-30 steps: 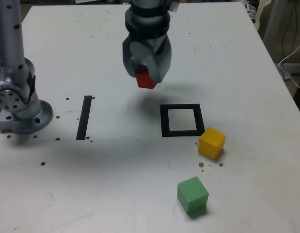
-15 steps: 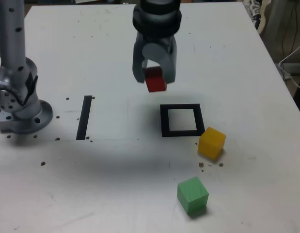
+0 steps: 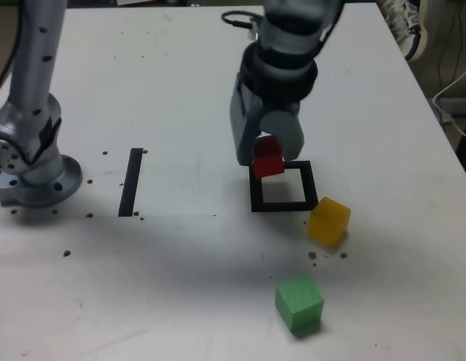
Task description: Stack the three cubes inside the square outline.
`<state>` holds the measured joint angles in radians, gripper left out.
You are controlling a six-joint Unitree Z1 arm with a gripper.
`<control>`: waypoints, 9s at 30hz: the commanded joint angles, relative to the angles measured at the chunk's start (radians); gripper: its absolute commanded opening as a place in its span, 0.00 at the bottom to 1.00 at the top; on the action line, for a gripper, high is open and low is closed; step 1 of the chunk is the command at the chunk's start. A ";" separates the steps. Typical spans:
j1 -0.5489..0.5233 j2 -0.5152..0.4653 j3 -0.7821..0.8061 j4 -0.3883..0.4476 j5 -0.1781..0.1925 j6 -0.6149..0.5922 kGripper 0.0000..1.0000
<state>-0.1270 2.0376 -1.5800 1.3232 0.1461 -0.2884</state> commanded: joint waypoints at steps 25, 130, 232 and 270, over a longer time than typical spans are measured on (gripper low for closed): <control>-0.005 0.128 -0.090 -0.001 0.006 0.021 0.12; -0.220 0.226 -0.238 -0.041 -0.010 0.492 0.65; -0.016 0.046 -0.102 0.009 -0.066 0.284 0.21; -0.026 -0.007 -0.107 0.032 -0.022 0.294 0.99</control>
<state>-0.1456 2.0493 -1.6922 1.3517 0.1189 0.0099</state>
